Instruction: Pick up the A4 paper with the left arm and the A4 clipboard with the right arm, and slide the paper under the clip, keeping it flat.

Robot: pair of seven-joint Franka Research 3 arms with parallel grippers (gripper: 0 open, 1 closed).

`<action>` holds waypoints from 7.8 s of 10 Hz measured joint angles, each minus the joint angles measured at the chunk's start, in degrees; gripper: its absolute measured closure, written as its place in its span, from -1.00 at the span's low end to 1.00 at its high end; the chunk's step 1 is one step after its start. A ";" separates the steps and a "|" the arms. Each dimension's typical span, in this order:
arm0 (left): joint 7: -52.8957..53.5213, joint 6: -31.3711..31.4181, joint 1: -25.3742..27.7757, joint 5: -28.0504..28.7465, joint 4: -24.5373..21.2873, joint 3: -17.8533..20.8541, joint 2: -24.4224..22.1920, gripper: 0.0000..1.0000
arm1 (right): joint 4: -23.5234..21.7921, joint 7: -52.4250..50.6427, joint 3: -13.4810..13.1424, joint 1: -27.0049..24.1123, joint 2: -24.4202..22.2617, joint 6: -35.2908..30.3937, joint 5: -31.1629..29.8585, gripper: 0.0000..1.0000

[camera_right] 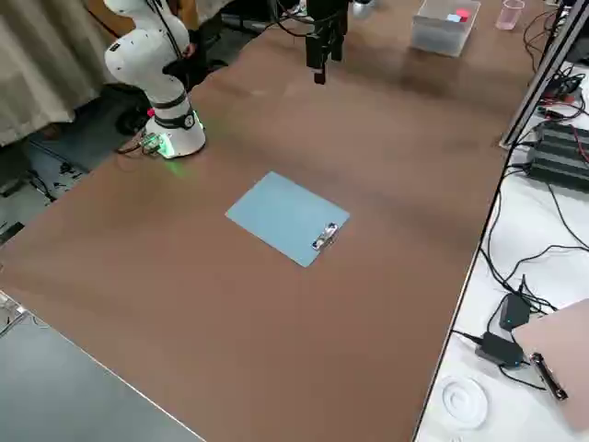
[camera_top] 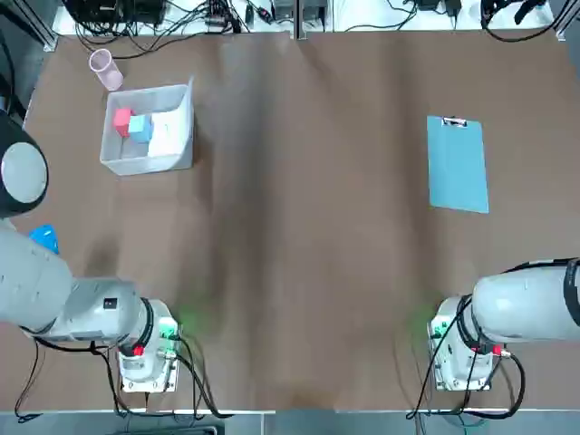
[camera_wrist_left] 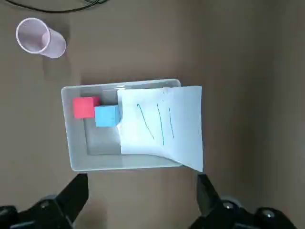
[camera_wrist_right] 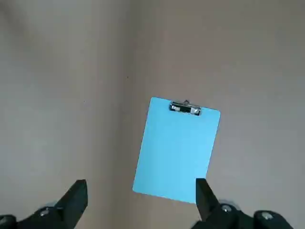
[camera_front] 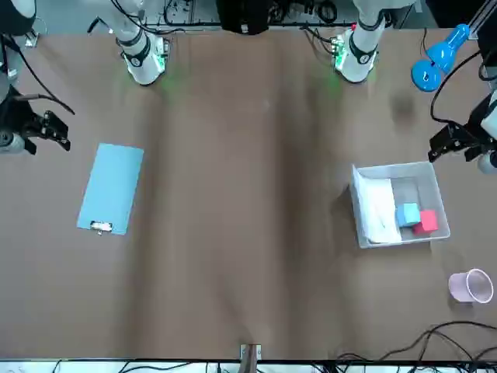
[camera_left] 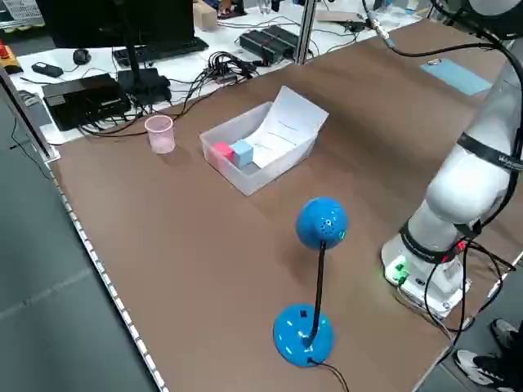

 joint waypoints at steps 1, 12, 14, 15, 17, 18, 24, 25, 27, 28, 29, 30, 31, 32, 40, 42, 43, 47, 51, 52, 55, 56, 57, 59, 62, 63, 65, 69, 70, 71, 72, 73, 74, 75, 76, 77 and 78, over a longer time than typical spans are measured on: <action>0.00 0.00 0.05 0.00 0.02 0.02 0.00 -1.00 | 0.00 0.00 0.00 0.00 0.00 0.00 0.00 -1.00; -8.33 4.41 -3.88 4.58 -0.22 -0.18 11.13 -1.00 | 0.08 0.00 -0.01 0.00 0.03 0.00 0.00 -1.00; -17.97 5.06 -8.42 9.17 -1.03 -0.37 13.75 -1.00 | 0.09 0.00 0.03 0.00 0.04 0.00 0.00 -1.00; -20.64 7.04 -10.08 10.65 -2.38 -0.43 14.63 -1.00 | 0.10 0.00 0.03 0.00 0.04 0.00 0.00 -1.00; -26.03 12.52 -11.78 13.28 -5.90 -0.50 16.23 -1.00 | 0.11 0.00 0.01 0.00 0.05 0.00 0.00 -1.00; -28.43 14.44 -12.93 16.22 -7.29 -0.57 17.55 -1.00 | 0.11 0.10 -0.01 0.00 0.06 0.00 0.00 -1.00; -39.24 23.90 -18.90 32.37 -20.72 -0.71 20.48 -0.88 | 0.15 6.91 0.03 -0.01 0.06 -0.01 0.00 -0.99; -40.24 24.56 -18.70 34.68 -22.16 -0.63 20.45 -0.83 | 0.15 11.64 0.00 -0.02 0.07 -0.02 0.00 -0.96; -40.51 24.71 -18.70 35.75 -22.88 -0.59 20.07 -0.57 | 0.04 22.64 -0.08 -0.04 1.04 -0.02 0.00 -0.99; -40.51 24.71 -18.74 36.00 -23.31 -0.60 19.74 -0.39 | 0.01 26.33 -0.13 -0.15 2.66 0.34 -0.03 -0.99; -40.51 24.71 -18.74 36.21 -23.93 -0.61 19.50 -0.08 | -0.02 28.33 -0.19 -0.71 4.52 1.76 -0.04 -1.00; -40.51 24.71 -18.72 36.26 -24.62 -0.60 19.32 0.00 | -0.05 29.67 -0.23 -1.80 6.39 3.71 -0.04 -1.00; -40.51 24.71 -18.69 36.28 -24.97 -0.58 19.28 0.12 | -0.06 31.39 -0.27 -3.07 8.26 4.77 -0.04 -1.00; -40.51 24.71 -18.64 36.29 -25.18 -0.56 19.25 0.43 | -0.13 33.99 -0.31 -4.49 10.34 5.27 -0.03 -0.99; -40.23 22.98 -14.04 31.77 -24.04 -0.43 10.16 0.96 | -3.92 67.89 0.33 -8.99 24.39 25.33 0.16 -0.87; -39.32 16.66 -13.82 30.11 -20.29 -0.52 8.21 0.97 | -7.97 73.52 0.29 -9.03 27.73 35.09 0.17 -0.86; -39.31 14.72 -13.98 29.04 -18.26 -0.60 8.10 0.97 | -8.79 76.94 0.37 -8.80 29.59 37.25 0.16 -0.84; -39.31 4.97 -14.00 21.34 -8.64 -0.47 8.21 0.97 | -8.91 82.74 0.33 -8.22 36.10 42.38 0.16 -0.78; -38.91 1.35 -11.09 16.88 -3.91 -0.30 7.93 0.97 | -8.86 83.07 -0.01 -8.66 37.06 42.83 0.16 -0.65; -38.95 0.56 -11.06 14.95 -3.25 -0.25 7.92 0.97 | -8.87 83.11 -0.06 -8.72 37.29 42.84 0.16 -0.61; -39.95 -1.66 -9.72 9.45 0.02 -0.10 7.82 0.97 | -8.88 83.51 -0.14 -8.84 38.51 42.95 0.16 -0.59; -41.48 -2.54 -9.51 8.53 1.16 -0.02 7.73 0.97 | -8.88 83.62 -0.19 -8.89 38.64 43.22 0.16 -0.59; -43.42 -3.02 -9.45 8.27 1.79 0.04 7.50 0.97 | -8.88 83.69 -0.25 -9.04 38.74 43.68 0.16 -0.58; -48.31 -3.24 -9.44 6.22 1.90 0.02 6.96 0.97 | -8.88 83.69 -0.30 -9.74 39.02 44.26 0.15 -0.54; -53.75 -3.17 -9.03 2.44 1.90 0.09 6.96 0.97 | -8.88 83.70 -0.24 -9.93 39.91 45.22 0.14 -0.51; -55.05 -3.14 -8.33 1.87 1.92 0.09 6.96 0.97 | -8.87 83.70 -0.24 -9.92 39.94 45.24 0.12 -0.50; -55.49 -3.13 -7.50 1.60 1.94 0.12 6.96 0.97 | -8.82 83.70 -0.23 -9.92 39.92 45.24 0.12 -0.35; -56.00 -3.13 -7.17 0.48 1.94 0.13 6.96 0.97 | -8.42 83.93 -0.05 -9.87 39.84 45.57 0.11 0.30; -56.04 -3.12 -6.43 0.34 1.95 0.14 6.96 0.97 | -8.38 83.97 -0.04 -9.84 39.83 45.57 0.10 0.35; -56.04 -2.98 -5.51 0.09 1.97 0.15 6.96 0.97 | -8.37 83.99 -0.03 -9.84 39.83 45.59 0.10 0.37; -56.04 -2.73 -4.93 -0.22 1.99 0.16 6.96 0.97 | -8.37 84.13 -0.03 -9.83 39.83 45.59 0.10 0.37; -56.10 -2.61 -4.60 -0.45 2.03 0.16 6.96 0.97 | -8.37 84.41 -0.03 -9.83 39.83 45.59 0.10 0.37; -56.23 -2.61 -4.43 -0.55 2.07 0.16 6.97 0.97 | -8.36 85.29 0.00 -9.81 39.83 45.53 0.09 0.37; -56.35 -2.61 -4.41 -0.57 2.12 0.16 6.97 0.97 | -8.32 86.62 0.06 -9.71 39.82 45.41 0.09 0.37; -56.48 -2.61 -4.40 -0.57 2.21 0.16 6.97 0.97 | -8.24 87.92 0.22 -9.44 39.76 45.03 0.09 0.40; -56.63 -2.60 -4.30 -0.58 2.37 0.16 6.97 0.97 | -8.07 89.44 0.40 -8.84 39.60 44.14 0.10 0.55; -56.65 -2.60 -4.00 -0.58 2.62 0.16 6.97 0.97 | -7.60 91.37 0.44 -7.84 39.11 42.71 0.09 0.88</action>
